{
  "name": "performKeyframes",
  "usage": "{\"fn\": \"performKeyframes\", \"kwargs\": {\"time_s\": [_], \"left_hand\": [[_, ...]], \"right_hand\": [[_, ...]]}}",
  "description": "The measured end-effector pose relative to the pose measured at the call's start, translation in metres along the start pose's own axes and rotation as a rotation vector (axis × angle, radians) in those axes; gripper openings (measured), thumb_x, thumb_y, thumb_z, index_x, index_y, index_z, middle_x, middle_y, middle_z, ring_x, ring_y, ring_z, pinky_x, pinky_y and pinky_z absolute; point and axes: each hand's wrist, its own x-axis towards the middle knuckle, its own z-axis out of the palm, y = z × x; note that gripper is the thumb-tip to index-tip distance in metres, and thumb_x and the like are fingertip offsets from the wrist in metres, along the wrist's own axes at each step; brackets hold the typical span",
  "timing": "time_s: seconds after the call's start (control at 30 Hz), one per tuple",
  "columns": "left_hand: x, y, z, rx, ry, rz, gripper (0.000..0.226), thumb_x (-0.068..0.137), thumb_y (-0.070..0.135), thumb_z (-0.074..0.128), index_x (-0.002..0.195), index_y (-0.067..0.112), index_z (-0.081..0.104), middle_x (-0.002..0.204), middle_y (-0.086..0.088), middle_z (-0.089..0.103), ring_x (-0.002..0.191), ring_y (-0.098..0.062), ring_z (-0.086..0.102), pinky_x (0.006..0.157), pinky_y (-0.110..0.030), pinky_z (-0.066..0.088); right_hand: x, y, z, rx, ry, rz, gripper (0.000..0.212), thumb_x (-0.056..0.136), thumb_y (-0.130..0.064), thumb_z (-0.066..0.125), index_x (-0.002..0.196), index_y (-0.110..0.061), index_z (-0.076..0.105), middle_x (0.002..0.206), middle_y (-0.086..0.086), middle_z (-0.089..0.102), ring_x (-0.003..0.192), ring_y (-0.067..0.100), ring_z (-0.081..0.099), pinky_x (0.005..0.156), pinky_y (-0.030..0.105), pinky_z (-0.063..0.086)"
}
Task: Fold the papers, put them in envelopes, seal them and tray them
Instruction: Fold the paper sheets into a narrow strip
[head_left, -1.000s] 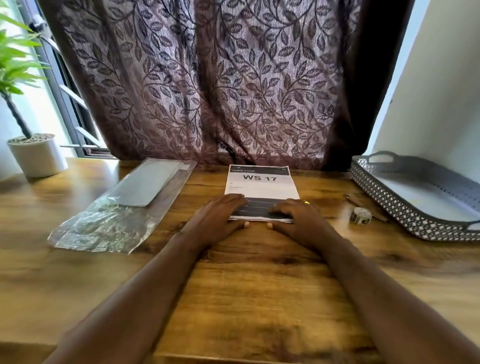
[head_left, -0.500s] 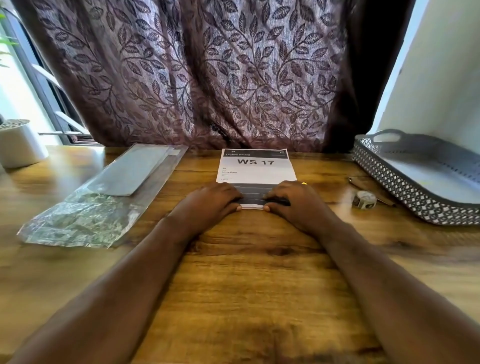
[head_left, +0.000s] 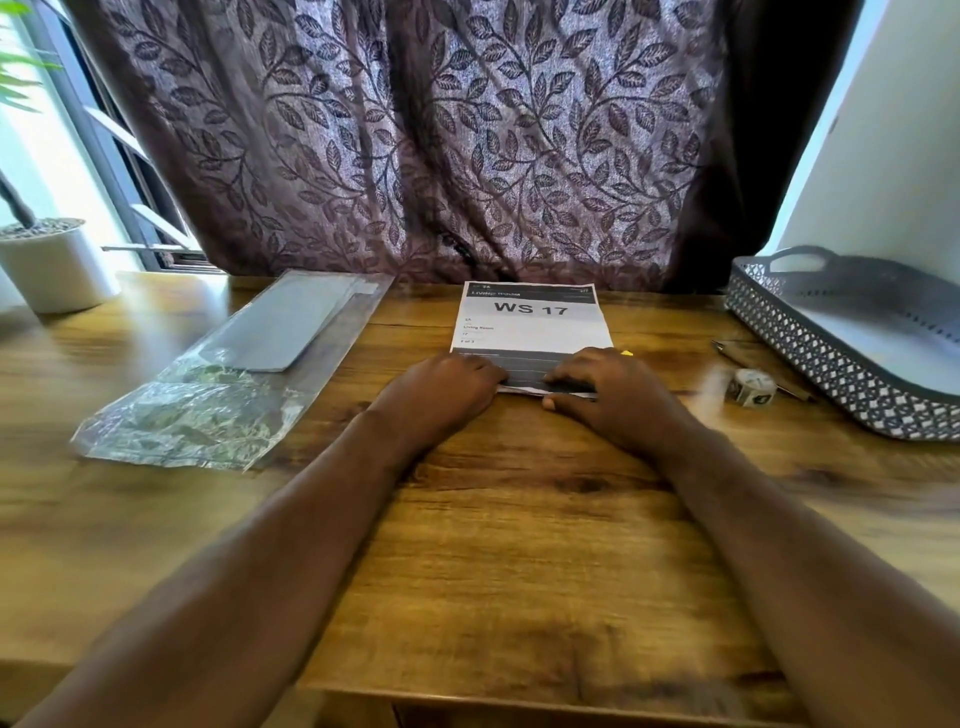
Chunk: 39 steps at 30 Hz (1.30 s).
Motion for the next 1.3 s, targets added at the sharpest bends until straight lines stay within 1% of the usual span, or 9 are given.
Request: {"fn": "performKeyframes", "kwargs": {"time_s": [0.13,0.27,0.4,0.5,0.67,0.73,0.9,1.03,1.3], "left_hand": [[-0.002,-0.003,0.003,-0.019,0.002,-0.021,0.032,0.104,0.027,0.046,0.135,0.023,0.051,0.134,-0.003,0.062,0.118,-0.023,0.061,0.095,-0.041,0.053],[-0.002,-0.002,0.001,-0.087,0.002,-0.047,0.036,0.103,0.04,0.044,0.134,0.025,0.053,0.133,0.0,0.061,0.119,-0.017,0.058,0.096,-0.037,0.052],[-0.003,-0.004,-0.001,-0.067,-0.033,-0.105,0.044,0.096,0.015,0.057,0.137,0.03,0.048,0.133,-0.003,0.061,0.119,-0.021,0.06,0.093,-0.041,0.056],[-0.005,-0.003,-0.004,-0.029,-0.074,-0.125,0.052,0.094,0.011,0.056,0.141,0.029,0.043,0.134,-0.007,0.06,0.12,-0.026,0.059,0.093,-0.043,0.056],[-0.01,-0.003,-0.008,-0.111,0.058,-0.138,0.03,0.104,0.037,0.044,0.13,0.032,0.056,0.126,0.002,0.066,0.11,-0.017,0.063,0.088,-0.037,0.054],[-0.011,-0.003,-0.009,-0.232,0.141,-0.214,0.039,0.103,0.049,0.037,0.123,0.03,0.064,0.122,0.006,0.068,0.108,-0.013,0.062,0.088,-0.034,0.051],[-0.017,-0.015,-0.004,-0.483,0.285,-0.49,0.032,0.104,0.04,0.043,0.12,0.027,0.067,0.114,0.003,0.074,0.095,-0.016,0.067,0.08,-0.036,0.054],[-0.016,-0.014,-0.007,-0.562,0.225,-0.64,0.03,0.103,0.028,0.047,0.131,0.024,0.059,0.126,-0.003,0.069,0.106,-0.025,0.065,0.076,-0.033,0.047],[-0.006,-0.012,-0.004,-0.639,0.103,-0.713,0.046,0.103,0.024,0.047,0.148,0.022,0.036,0.14,-0.013,0.058,0.126,-0.034,0.056,0.097,-0.042,0.045]], "right_hand": [[0.0,-0.005,-0.002,-0.16,0.002,-0.036,0.037,0.099,-0.056,0.046,0.122,-0.037,0.067,0.121,-0.009,0.068,0.111,0.016,0.061,0.094,0.038,0.041],[0.001,-0.011,-0.003,-0.301,0.034,-0.044,0.039,0.105,-0.049,0.035,0.119,-0.033,0.068,0.121,-0.008,0.07,0.111,0.017,0.064,0.108,0.041,0.036],[0.002,-0.009,-0.005,-0.314,0.049,-0.083,0.035,0.104,-0.049,0.042,0.12,-0.032,0.068,0.122,-0.008,0.071,0.113,0.016,0.065,0.112,0.043,0.033],[0.002,-0.009,-0.006,-0.285,0.044,-0.117,0.037,0.101,-0.041,0.052,0.135,-0.032,0.062,0.142,-0.008,0.061,0.131,0.013,0.056,0.118,0.044,0.03],[-0.001,-0.014,-0.006,-0.241,-0.011,-0.064,0.042,0.102,-0.024,0.048,0.14,-0.038,0.055,0.141,-0.007,0.062,0.122,0.02,0.063,0.096,0.037,0.053],[-0.005,-0.016,-0.007,-0.241,-0.018,-0.073,0.042,0.101,-0.022,0.048,0.14,-0.038,0.055,0.139,-0.005,0.064,0.12,0.022,0.064,0.092,0.038,0.055],[-0.03,-0.028,-0.016,-0.224,-0.013,-0.083,0.043,0.101,-0.02,0.051,0.14,-0.038,0.056,0.143,-0.006,0.06,0.125,0.022,0.062,0.095,0.037,0.052],[-0.054,-0.043,-0.029,-0.222,-0.099,-0.128,0.046,0.097,-0.042,0.058,0.142,-0.034,0.053,0.144,-0.004,0.059,0.127,0.02,0.06,0.101,0.036,0.051],[-0.098,-0.062,-0.039,-0.34,-0.083,-0.263,0.049,0.097,-0.019,0.057,0.144,-0.03,0.05,0.147,-0.001,0.057,0.121,0.024,0.065,0.098,0.044,0.055]]}}
